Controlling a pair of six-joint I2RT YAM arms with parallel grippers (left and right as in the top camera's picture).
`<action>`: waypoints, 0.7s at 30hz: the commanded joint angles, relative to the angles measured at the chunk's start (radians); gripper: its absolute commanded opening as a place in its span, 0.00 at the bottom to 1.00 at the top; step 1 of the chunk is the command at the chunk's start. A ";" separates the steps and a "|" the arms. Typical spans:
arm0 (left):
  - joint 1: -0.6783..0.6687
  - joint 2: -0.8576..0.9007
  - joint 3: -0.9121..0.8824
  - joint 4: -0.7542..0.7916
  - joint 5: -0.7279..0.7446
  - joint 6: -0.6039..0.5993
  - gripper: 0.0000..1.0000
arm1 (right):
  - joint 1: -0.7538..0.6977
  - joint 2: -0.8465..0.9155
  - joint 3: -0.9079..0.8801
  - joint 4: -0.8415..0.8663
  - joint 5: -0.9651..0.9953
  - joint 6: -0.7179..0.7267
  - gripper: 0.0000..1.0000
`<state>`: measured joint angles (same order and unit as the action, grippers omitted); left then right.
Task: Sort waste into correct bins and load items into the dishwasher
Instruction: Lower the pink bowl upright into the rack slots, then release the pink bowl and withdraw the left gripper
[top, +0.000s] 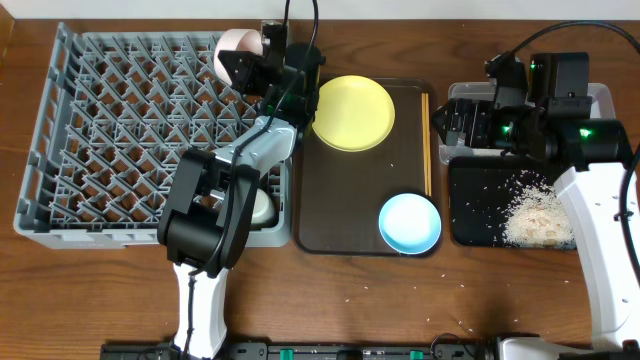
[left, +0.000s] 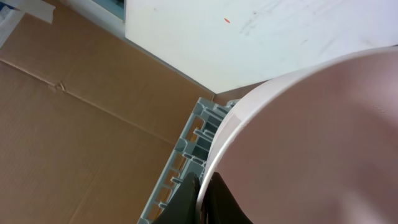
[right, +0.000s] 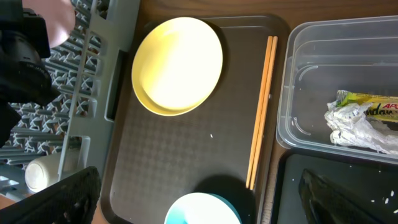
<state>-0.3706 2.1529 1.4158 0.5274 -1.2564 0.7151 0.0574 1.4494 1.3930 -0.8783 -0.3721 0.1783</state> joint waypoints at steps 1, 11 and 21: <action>-0.008 0.018 -0.006 -0.003 -0.021 0.006 0.07 | 0.002 0.004 0.006 -0.001 -0.001 -0.003 0.99; -0.081 0.018 -0.006 -0.003 -0.091 -0.066 0.28 | 0.002 0.004 0.006 -0.002 -0.001 -0.003 0.99; -0.136 0.018 -0.006 -0.004 -0.091 -0.157 0.39 | 0.002 0.004 0.006 -0.001 -0.001 -0.003 0.99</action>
<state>-0.4999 2.1529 1.4147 0.5209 -1.3235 0.6052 0.0574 1.4494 1.3930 -0.8783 -0.3725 0.1787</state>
